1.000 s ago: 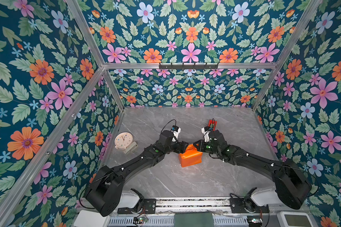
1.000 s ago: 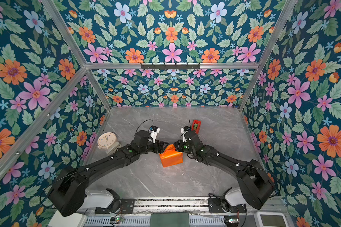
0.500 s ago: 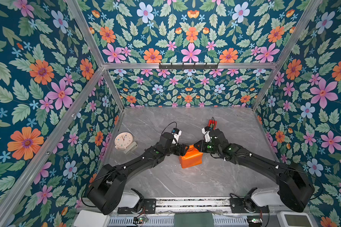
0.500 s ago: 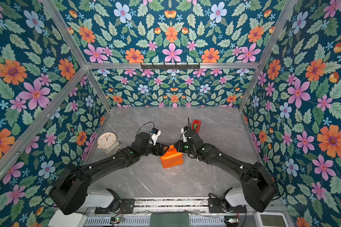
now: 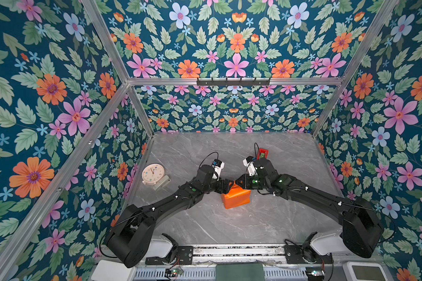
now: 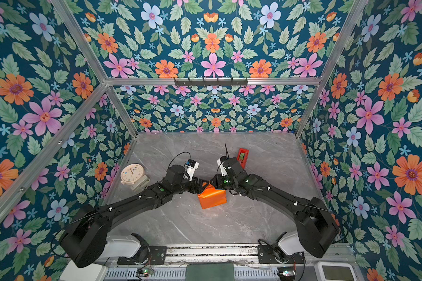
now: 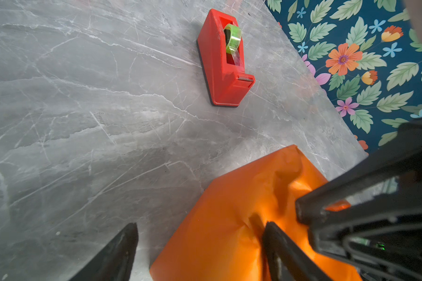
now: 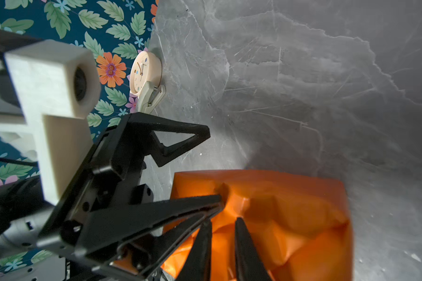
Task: Wrap a gift box in wrapping paper
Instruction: Fold the wrapping paper for the gift box.
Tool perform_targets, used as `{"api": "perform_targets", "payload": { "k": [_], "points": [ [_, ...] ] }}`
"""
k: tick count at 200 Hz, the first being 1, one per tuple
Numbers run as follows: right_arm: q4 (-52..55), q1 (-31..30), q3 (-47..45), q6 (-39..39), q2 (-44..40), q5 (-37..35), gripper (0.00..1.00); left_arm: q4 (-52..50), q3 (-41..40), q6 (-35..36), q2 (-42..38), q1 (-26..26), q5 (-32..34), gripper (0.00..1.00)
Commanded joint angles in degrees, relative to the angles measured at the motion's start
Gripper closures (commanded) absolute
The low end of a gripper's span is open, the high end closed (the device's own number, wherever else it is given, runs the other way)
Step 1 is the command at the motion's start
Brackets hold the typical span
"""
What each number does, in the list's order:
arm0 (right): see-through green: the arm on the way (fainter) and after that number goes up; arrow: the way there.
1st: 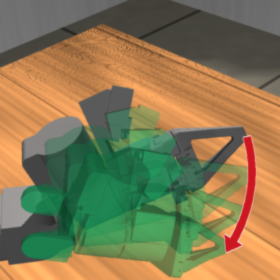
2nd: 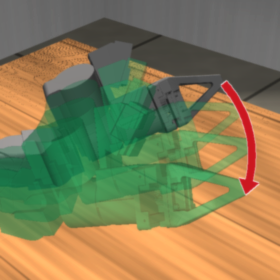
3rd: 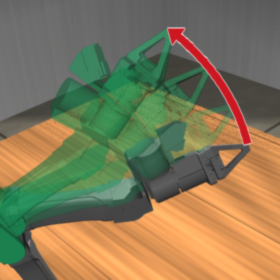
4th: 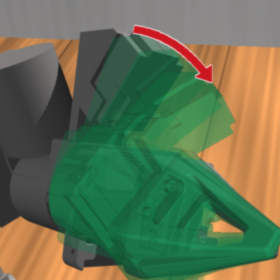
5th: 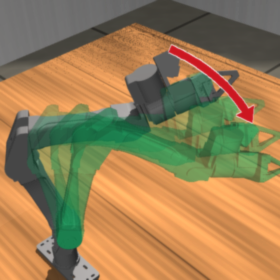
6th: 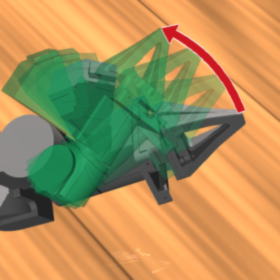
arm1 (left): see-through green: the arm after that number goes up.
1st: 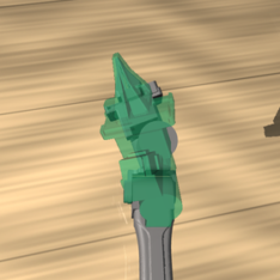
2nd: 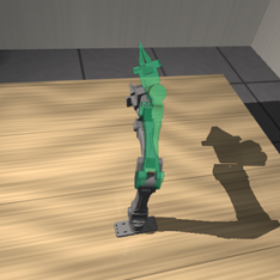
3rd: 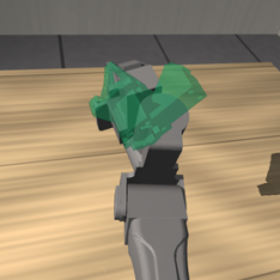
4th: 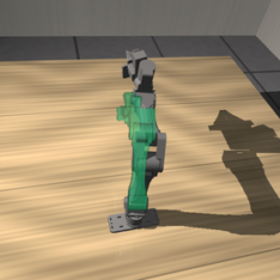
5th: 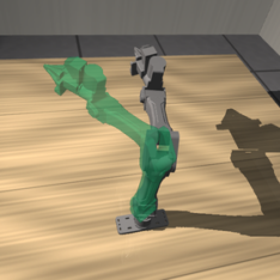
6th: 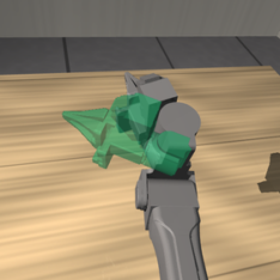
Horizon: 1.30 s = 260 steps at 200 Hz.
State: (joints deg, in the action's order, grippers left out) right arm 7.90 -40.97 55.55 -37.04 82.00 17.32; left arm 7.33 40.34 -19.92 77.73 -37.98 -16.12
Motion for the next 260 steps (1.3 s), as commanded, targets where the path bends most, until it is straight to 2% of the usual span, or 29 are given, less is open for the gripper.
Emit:
{"api": "perform_targets", "payload": {
  "k": [1,37,82,128,178,260],
  "points": [
    [4.1,-0.8,0.4,2.2,-0.1,1.7,0.81,-5.2,0.0,1.6,0.3,-0.1,1.3,0.17],
    [7.5,-2.1,-0.7,2.2,-1.0,1.6,0.82,-5.3,0.2,1.6,0.2,-0.1,1.9,0.18],
    [5.1,-2.1,-5.6,0.2,-2.5,0.8,0.85,-5.0,1.0,1.3,0.3,-0.1,1.5,0.17],
    [3.4,-2.2,-8.6,-0.9,-2.5,-0.4,0.87,-1.6,0.9,-2.8,-1.9,-0.3,2.0,0.15],
    [1.8,-2.2,-10.4,-2.1,-2.7,-0.7,0.88,-0.1,-1.8,-7.6,-4.7,-0.3,-1.3,0.08],
    [1.9,-2.2,-10.1,-1.8,-3.5,-1.3,0.88,-2.9,-3.1,-6.1,-1.3,-0.3,-1.5,0.07]
  ]
}}
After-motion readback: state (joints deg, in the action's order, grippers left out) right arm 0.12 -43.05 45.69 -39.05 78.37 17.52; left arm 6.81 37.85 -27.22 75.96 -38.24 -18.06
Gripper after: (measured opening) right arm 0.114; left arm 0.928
